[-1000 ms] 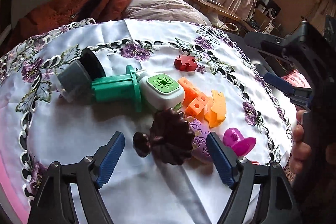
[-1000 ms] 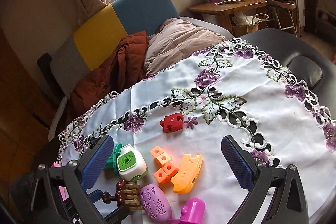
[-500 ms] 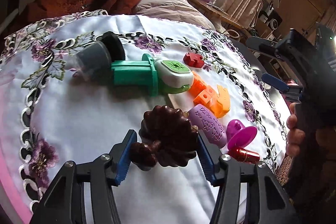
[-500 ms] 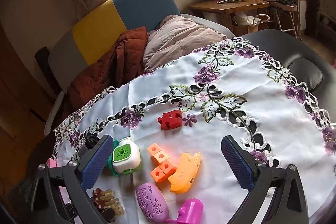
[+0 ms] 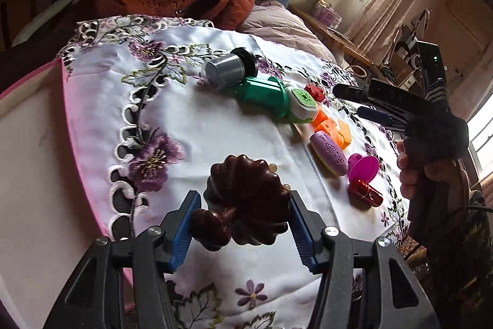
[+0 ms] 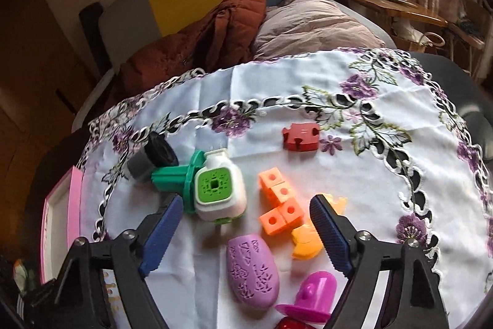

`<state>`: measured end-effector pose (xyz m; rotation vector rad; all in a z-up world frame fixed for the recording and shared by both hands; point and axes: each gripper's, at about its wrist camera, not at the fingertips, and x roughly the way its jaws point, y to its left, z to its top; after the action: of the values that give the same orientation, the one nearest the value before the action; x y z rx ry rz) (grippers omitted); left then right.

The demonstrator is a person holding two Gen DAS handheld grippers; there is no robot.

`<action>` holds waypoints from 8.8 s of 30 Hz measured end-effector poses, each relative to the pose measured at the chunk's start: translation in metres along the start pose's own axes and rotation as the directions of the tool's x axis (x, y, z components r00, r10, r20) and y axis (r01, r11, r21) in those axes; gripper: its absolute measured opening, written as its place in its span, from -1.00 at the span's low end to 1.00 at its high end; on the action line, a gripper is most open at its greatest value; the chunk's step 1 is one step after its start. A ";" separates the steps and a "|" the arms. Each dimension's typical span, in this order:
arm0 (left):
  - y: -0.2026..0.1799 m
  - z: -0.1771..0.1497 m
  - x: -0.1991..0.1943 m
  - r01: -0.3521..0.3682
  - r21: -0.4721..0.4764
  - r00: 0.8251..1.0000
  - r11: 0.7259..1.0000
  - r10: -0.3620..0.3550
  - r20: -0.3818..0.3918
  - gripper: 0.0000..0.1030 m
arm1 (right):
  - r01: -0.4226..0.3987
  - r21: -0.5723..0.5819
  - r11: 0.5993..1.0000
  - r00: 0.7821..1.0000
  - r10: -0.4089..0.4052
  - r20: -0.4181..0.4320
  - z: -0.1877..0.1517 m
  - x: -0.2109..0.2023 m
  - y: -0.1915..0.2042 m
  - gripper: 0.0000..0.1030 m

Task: Organize rigid objects
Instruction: 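Carry the brown piece toward the tray with the left gripper while the right grasps the black cup, then lower the brown piece into the tray and open the left gripper, then carry the black-and-clear cup into the tray and open the right gripper, then move both grippers from the tray back toward the toys, then grasp the green spool with the left gripper, then lift the green spool with the left gripper while the right grasps the red cylinder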

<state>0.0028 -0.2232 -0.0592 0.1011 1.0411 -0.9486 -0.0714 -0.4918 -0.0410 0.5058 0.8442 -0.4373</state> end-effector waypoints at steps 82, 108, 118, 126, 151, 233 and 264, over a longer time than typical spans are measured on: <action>0.127 -0.030 -0.160 -0.547 -0.347 0.765 0.762 0.623 0.162 0.49 | -0.142 -0.553 0.821 0.984 0.055 -0.171 -0.076 0.064 0.165 0.23; 0.127 -0.055 -0.199 -0.645 -0.329 0.667 0.690 0.718 0.198 0.49 | -0.293 -0.614 0.733 0.956 0.244 -0.165 -0.086 0.021 0.309 0.23; 0.140 -0.061 -0.203 -0.641 -0.348 0.668 0.684 0.720 0.187 0.49 | -0.355 -0.670 0.652 0.935 0.232 -0.270 -0.108 0.049 0.384 0.23; 0.149 -0.067 -0.206 -0.642 -0.364 0.665 0.675 0.726 0.174 0.49 | -0.362 -0.658 0.660 0.929 0.202 -0.309 -0.125 0.075 0.415 0.24; 0.119 -0.057 -0.167 -0.593 -0.280 0.751 0.755 0.643 0.146 0.51 | -0.119 -0.646 0.754 0.986 0.166 0.011 -0.096 -0.015 0.287 0.53; -0.045 0.085 0.132 -0.136 0.371 0.978 0.919 0.184 -0.096 -0.44 | 0.143 0.332 0.933 0.972 -0.195 0.131 0.011 -0.034 -0.075 0.74; -0.047 0.024 0.090 -0.137 0.288 0.981 0.948 0.171 -0.095 -0.35 | -0.002 0.059 0.998 0.950 0.021 -0.311 -0.028 -0.043 -0.044 0.73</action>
<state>0.0007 -0.3196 -0.0989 0.4741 0.9859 -0.9506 -0.1370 -0.5035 -0.0335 0.6441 1.1343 -0.3769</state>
